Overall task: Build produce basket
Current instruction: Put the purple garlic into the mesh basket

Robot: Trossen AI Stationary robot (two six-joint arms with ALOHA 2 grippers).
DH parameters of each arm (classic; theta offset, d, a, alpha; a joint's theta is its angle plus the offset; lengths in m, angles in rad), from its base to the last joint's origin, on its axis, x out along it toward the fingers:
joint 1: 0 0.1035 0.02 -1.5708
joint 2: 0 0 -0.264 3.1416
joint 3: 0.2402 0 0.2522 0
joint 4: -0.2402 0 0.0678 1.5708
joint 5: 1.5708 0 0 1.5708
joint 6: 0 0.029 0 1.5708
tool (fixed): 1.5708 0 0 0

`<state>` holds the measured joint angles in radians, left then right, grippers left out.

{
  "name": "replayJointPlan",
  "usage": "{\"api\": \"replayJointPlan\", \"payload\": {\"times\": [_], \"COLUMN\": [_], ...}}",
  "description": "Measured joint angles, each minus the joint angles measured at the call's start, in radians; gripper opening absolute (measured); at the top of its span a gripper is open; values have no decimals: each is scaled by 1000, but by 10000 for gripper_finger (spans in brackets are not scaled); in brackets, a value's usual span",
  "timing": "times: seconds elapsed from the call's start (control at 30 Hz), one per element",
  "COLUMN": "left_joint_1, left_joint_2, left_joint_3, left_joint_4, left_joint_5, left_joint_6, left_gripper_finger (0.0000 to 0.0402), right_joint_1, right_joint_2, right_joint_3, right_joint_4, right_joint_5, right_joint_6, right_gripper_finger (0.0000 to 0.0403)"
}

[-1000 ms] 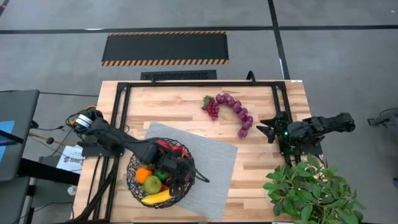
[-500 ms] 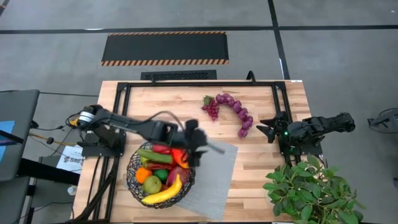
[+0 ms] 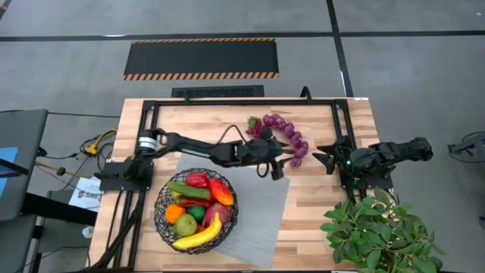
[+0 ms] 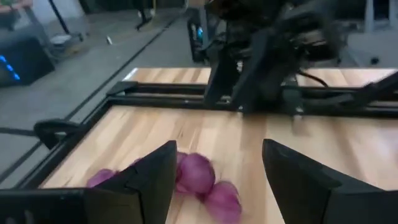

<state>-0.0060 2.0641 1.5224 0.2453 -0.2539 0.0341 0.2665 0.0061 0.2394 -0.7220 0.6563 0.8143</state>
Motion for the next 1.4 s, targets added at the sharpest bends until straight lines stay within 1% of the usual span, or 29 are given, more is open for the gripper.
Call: {"api": "replayJointPlan", "payload": {"times": [0.07, 0.2, 0.27, 0.3, 0.47, 0.6, 0.73, 0.93, 1.03, 1.17, 1.4], "left_joint_1": [1, -1, -1, 0, 3, -4, -5, 9, 18, 29, 32], "left_joint_2": [51, 161, 212, 235, 350, 423, 475, 479, 479, 490, 490], "left_joint_3": [0, 0, 11, 26, 171, 305, 383, 387, 387, 392, 391], "left_joint_4": [56, 239, 296, 294, 189, 58, -34, -126, -161, -165, -170], "left_joint_5": [-16, -13, -14, -13, -17, -70, -99, -100, -83, -49, -46], "left_joint_6": [0, 7, 6, 6, 28, 78, 85, 29, -1, -39, -72], "left_gripper_finger": [222, 222, 222, 222, 222, 222, 222, 222, 216, 189, 142], "right_joint_1": [0, -1, -1, -1, -1, -1, -1, -1, -1, -1, -1], "right_joint_2": [0, 0, 0, 0, 0, 0, 0, 0, 0, 0, 0], "right_joint_3": [0, 0, 0, 0, 0, 0, 0, 0, 0, 0, 0], "right_joint_4": [0, -1, 0, -1, 0, -1, -4, -5, -5, -4, -5], "right_joint_5": [0, 0, 0, 0, 0, 0, -1, -1, -1, -1, -2], "right_joint_6": [0, 0, 0, 0, 0, 1, 5, 6, 8, 9, 24], "right_gripper_finger": [255, 255, 255, 255, 255, 255, 255, 255, 255, 255, 255]}}
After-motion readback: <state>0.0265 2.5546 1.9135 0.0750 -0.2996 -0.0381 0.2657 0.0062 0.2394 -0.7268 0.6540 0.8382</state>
